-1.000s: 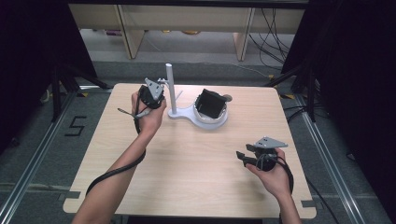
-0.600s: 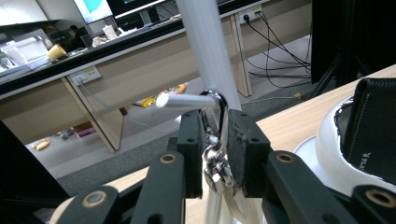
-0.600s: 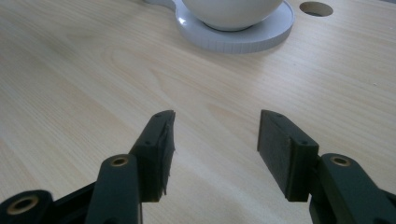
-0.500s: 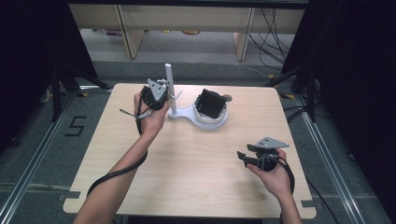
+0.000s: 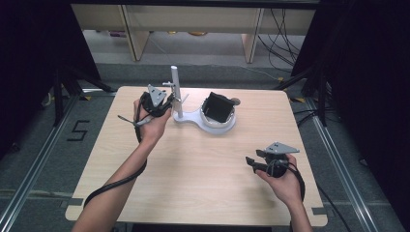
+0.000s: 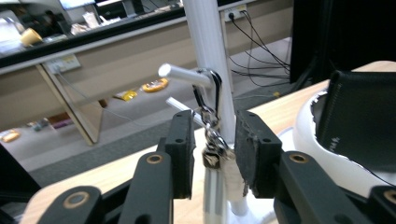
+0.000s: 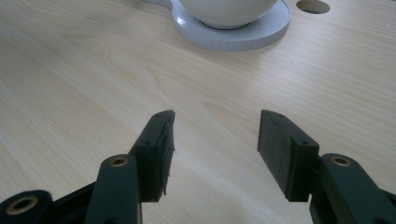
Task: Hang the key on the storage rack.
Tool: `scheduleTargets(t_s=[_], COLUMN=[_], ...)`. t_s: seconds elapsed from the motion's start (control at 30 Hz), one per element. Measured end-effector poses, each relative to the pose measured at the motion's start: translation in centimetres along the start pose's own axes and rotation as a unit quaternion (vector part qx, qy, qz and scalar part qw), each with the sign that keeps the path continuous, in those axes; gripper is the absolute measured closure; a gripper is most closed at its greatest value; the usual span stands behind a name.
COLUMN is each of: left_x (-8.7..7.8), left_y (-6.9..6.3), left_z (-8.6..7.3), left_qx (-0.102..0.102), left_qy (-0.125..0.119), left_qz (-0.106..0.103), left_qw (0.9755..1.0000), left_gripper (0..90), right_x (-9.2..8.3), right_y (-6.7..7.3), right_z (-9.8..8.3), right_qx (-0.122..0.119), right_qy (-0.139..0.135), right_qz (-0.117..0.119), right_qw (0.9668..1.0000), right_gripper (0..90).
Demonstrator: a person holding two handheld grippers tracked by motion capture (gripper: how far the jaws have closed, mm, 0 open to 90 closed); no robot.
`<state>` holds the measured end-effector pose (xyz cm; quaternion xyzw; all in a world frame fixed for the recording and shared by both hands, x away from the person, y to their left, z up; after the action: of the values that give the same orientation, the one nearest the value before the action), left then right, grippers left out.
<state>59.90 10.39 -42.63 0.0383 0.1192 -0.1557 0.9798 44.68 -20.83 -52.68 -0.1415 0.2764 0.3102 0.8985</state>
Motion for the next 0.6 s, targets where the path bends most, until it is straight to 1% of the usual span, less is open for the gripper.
scheduleTargets(t_s=[0.07,0.1,0.13,0.23,0.27,0.33,0.4,0.43,0.47,0.53,0.57,0.6], left_x=[-0.3,-0.4,-0.6,-1.1,-1.2,-1.7,-2.1,-2.4,-2.7,-3.5,-3.9,-4.6], left_y=[0.0,0.1,0.1,0.2,0.2,0.3,0.3,0.2,0.1,-0.2,-0.3,-0.4], left_z=[-0.2,-0.3,-0.3,-0.4,-0.4,-0.6,-0.9,-1.2,-1.5,-2.6,-3.3,-4.4], left_qx=[-0.003,-0.005,-0.004,-0.006,-0.003,-0.007,-0.006,-0.007,-0.005,0.005,0.003,-0.003], left_qy=[0.002,0.003,0.003,0.002,0.002,0.002,0.007,0.012,0.015,0.026,0.03,0.036], left_qz=[-0.003,-0.004,-0.007,-0.01,-0.013,-0.018,-0.024,-0.031,-0.037,-0.056,-0.065,-0.073], left_qw=[1.0,1.0,1.0,0.9999,0.9999,0.9998,0.9997,0.9994,0.9992,0.9981,0.9974,0.9967], left_gripper=[64.9,64.6,64.3,63.2,62.8,61.6,59.6,57.8,56.5,52.3,50.7,48.7], right_x=[-0.1,-0.1,-0.1,-0.1,-0.1,0.0,-0.1,-0.1,0.1,0.0,0.1,0.1], right_y=[0.1,0.0,-0.1,-0.1,-0.1,0.0,0.0,0.1,0.2,0.0,0.0,-0.1], right_z=[-0.1,0.0,-0.1,-0.1,-0.1,0.0,-0.1,-0.1,-0.1,-0.2,-0.3,-0.3], right_qx=[0.004,0.003,0.0,0.001,0.001,0.002,0.001,0.006,0.004,0.001,0.004,0.004], right_qy=[0.004,0.001,0.003,0.003,0.003,-0.001,0.002,0.003,-0.002,0.001,-0.002,-0.002], right_qz=[0.003,-0.002,-0.001,-0.001,-0.002,-0.003,-0.001,-0.002,0.006,-0.002,-0.003,-0.004], right_qw=[1.0,1.0,1.0,1.0,1.0,1.0,1.0,1.0,1.0,1.0,1.0,1.0], right_gripper=[47.0,47.0,47.0,47.0,46.9,46.9,46.9,46.9,46.9,46.8,46.8,46.8])
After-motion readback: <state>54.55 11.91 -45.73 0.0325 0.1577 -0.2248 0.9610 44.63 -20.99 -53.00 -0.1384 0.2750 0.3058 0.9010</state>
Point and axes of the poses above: each handheld gripper's, and its own axes: x roughly forward along the jaws, z roughly out of its top, y roughly to its left, the point moved 10 cm from there along x, roughly forward along the jaws, and after that the axes turned 8 degrees about -x, right-handed, at the moved point
